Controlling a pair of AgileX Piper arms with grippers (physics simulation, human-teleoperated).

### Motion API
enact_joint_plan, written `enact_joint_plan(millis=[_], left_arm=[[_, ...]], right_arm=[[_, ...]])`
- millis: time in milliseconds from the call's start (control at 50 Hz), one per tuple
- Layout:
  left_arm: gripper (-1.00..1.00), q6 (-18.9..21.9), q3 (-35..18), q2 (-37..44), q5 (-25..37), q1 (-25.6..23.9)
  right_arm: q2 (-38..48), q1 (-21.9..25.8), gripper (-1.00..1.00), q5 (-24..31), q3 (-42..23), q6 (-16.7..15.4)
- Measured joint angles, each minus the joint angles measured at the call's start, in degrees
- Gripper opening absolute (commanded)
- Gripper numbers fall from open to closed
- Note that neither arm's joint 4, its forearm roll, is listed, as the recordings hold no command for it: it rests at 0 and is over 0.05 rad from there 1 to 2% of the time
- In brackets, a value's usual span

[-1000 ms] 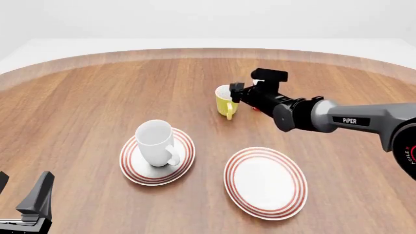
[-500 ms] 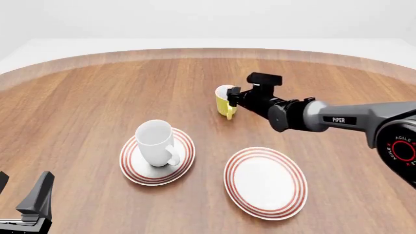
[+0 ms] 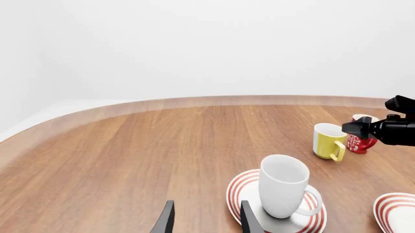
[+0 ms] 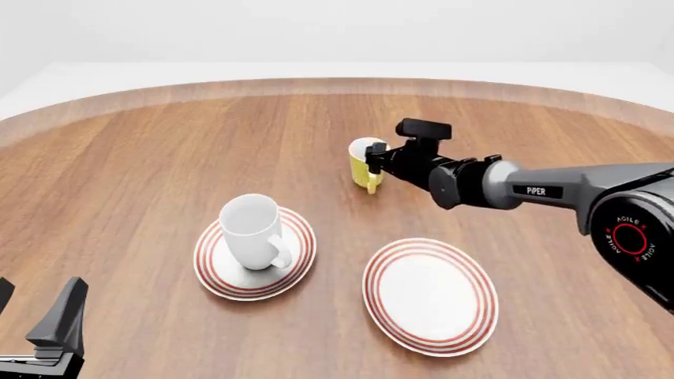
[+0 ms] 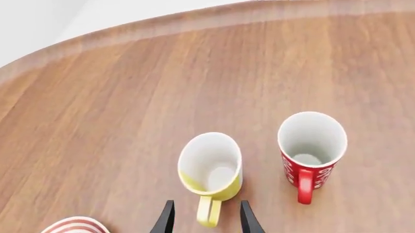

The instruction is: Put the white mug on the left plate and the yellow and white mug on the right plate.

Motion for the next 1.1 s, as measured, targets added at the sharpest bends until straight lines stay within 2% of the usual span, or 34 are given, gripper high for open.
enact_joint_plan(millis=[1100], left_arm=[[1.0, 0.0, 0.0, 0.0, 0.0, 0.0]], right_arm=[[5.6, 0.8, 1.0, 6.8, -6.7, 3.8]])
